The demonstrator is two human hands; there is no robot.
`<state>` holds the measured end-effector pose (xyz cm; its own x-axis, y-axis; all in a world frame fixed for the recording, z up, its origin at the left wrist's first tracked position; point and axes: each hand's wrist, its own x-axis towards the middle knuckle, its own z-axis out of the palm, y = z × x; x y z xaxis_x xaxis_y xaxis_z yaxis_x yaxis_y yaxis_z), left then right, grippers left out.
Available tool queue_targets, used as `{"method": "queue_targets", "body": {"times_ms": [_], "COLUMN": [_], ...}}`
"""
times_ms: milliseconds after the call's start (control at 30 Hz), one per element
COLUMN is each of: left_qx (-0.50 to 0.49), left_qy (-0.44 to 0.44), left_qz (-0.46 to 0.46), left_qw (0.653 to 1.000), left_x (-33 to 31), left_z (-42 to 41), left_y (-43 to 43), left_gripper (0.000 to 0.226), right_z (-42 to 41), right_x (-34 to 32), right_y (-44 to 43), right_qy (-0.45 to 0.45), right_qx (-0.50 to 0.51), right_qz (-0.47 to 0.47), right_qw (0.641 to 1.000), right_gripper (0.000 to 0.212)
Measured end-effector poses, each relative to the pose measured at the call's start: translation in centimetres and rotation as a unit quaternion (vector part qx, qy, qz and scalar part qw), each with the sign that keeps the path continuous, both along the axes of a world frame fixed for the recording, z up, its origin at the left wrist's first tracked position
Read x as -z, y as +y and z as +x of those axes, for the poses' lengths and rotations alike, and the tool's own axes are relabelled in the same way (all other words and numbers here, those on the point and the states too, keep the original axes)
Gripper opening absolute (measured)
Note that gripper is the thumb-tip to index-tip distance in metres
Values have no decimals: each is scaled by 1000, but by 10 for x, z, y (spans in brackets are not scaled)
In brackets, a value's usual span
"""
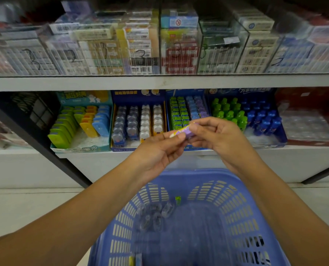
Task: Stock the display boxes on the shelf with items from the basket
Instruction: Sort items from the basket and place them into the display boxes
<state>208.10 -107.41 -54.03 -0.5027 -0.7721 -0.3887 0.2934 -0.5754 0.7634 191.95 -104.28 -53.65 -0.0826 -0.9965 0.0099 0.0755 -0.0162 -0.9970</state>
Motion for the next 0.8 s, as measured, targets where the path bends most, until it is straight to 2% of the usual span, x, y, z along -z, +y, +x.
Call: {"method": "queue_targets", "body": {"times_ms": [67,133,167,233,267,300,367,467,667,800], "left_qx": [-10,18,51,138,176,208,255,284,297,315], "left_qy": [-65,-188,-266,-405,-446,-468,-495,-519,-523,-524], "left_qz": [-78,-198,-279,-436,-492,-528,-551,-553,-551,-545], "left_qw": [995,962,922,792,727,677,621,586,578,573], "left_x": [2,6,9,20,25,30,39,44,47,44], "left_z": [-5,-8,-8,-7,-8,-8,-9,-10,-12,-9], "left_y": [0,0,0,3,5,5,4,0,-3,-4], "left_gripper": [20,29,36,52,60,66,74,78,78,78], "right_z": [-4,-15,-23,-42,-51,-57,-65,-67,-64,-60], "right_x": [0,-3,-4,-7,-7,-5,2,17,34,31], "right_y": [-4,-8,-10,-13,-13,-13,-15,-18,-26,-32], "right_qy": [14,74,125,230,273,305,340,371,456,464], "right_qx": [47,102,128,155,155,146,126,98,78,78], "right_qz": [0,-26,-42,-64,-65,-62,-49,-30,-96,-92], "right_qw": [999,992,983,959,947,939,931,923,881,878], "right_gripper": [10,13,15,18,19,19,19,16,18,19]}}
